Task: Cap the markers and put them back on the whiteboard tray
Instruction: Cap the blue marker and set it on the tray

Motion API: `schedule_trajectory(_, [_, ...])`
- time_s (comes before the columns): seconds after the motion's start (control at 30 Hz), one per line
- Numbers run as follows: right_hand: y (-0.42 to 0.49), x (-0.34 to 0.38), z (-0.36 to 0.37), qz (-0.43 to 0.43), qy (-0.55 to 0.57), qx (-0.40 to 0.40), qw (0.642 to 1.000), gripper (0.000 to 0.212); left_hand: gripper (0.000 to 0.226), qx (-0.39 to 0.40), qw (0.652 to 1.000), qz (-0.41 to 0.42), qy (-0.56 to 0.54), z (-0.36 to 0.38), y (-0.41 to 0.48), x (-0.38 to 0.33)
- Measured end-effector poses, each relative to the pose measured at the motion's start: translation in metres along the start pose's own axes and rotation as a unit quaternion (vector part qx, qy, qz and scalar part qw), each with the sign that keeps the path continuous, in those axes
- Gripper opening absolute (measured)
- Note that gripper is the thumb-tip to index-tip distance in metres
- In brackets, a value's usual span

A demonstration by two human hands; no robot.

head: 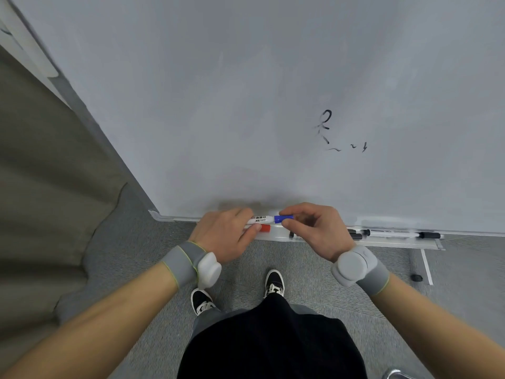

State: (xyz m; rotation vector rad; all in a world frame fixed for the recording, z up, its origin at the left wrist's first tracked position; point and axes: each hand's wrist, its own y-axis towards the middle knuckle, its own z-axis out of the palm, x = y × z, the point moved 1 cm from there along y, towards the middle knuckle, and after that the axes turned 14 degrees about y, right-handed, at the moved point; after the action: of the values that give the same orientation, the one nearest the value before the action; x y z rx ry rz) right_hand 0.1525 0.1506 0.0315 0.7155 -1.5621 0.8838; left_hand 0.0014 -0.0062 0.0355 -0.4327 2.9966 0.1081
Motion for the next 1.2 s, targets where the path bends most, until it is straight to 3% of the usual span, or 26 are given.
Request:
schedule_trajectory(0.23, [0.001,0.002,0.007,0.005,0.069,0.003,0.998,0.023,0.018,-0.015,0.999,0.030,-0.038,-0.013,0.007,-0.007])
schedule_trajectory(0.43, [0.002,0.003,0.009,0.011,0.130,0.008,0.991,0.023,0.033,-0.021,0.997,0.056,-0.055,-0.016,0.015,-0.009])
schedule_trajectory(0.53, [0.004,0.001,0.007,0.025,0.117,0.014,0.993,0.018,0.031,-0.013,0.995,0.044,-0.083,-0.011,0.016,-0.009])
schedule_trajectory(0.63, [0.013,0.005,0.002,0.029,0.023,0.035,0.999,0.004,0.021,0.010,0.992,0.027,-0.119,-0.003,0.022,-0.008])
schedule_trajectory(0.7, [0.022,0.009,-0.008,0.017,-0.038,0.004,0.999,0.005,0.017,0.017,0.992,0.025,-0.125,0.004,0.025,-0.003])
schedule_trajectory(0.83, [0.026,0.016,-0.034,0.010,0.022,-0.060,0.998,0.011,0.014,0.019,0.996,0.041,-0.074,0.019,0.019,0.009])
schedule_trajectory(0.97, [0.015,0.007,-0.052,0.020,0.003,-0.074,0.997,0.015,0.018,0.043,0.997,0.070,-0.002,0.037,0.012,0.014])
schedule_trajectory(1.2, [-0.011,-0.008,-0.103,0.035,0.039,-0.169,0.984,0.017,0.021,0.068,0.992,0.101,0.020,0.060,0.010,0.021])
